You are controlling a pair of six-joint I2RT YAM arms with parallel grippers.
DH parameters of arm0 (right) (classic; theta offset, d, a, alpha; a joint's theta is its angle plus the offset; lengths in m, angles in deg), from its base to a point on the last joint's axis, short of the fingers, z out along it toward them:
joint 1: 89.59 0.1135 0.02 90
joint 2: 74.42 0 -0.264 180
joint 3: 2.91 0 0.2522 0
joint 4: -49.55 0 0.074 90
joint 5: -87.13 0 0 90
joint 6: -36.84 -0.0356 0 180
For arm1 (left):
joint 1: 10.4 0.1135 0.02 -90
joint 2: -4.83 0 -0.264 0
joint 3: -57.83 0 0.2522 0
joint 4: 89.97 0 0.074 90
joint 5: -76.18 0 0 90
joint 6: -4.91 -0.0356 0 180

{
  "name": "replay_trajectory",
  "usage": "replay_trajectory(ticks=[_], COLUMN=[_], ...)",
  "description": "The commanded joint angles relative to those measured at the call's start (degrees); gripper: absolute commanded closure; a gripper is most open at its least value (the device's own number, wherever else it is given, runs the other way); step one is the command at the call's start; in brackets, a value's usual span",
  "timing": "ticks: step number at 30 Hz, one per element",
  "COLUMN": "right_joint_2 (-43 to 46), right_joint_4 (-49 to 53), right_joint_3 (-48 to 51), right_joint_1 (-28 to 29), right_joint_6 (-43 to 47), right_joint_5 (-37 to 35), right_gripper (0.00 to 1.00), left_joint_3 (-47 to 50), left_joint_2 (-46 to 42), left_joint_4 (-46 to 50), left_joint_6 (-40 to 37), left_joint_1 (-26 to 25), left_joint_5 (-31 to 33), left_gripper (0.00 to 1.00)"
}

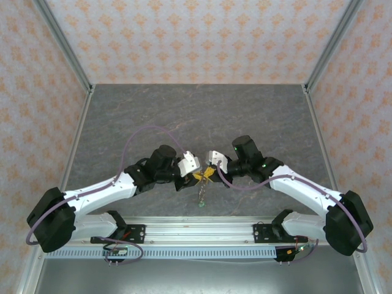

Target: Put the keys on the keyring

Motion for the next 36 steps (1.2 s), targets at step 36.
replay_trajectory(ticks=[36], right_joint_2=[-2.8], right_joint_4=[-25.2], right_joint_3=[10.8], right_joint_1=[-3.3], right_joint_6=[-10.5], right_joint_5=[7.4], right_gripper=[0.85], left_joint_3=[5.5], left_joint_2=[-3.9], left_joint_4=[-16.4], left_joint_6=[8.1], left_joint_1=[0.4], left_joint_5=[-3.5], left_gripper=[1.0])
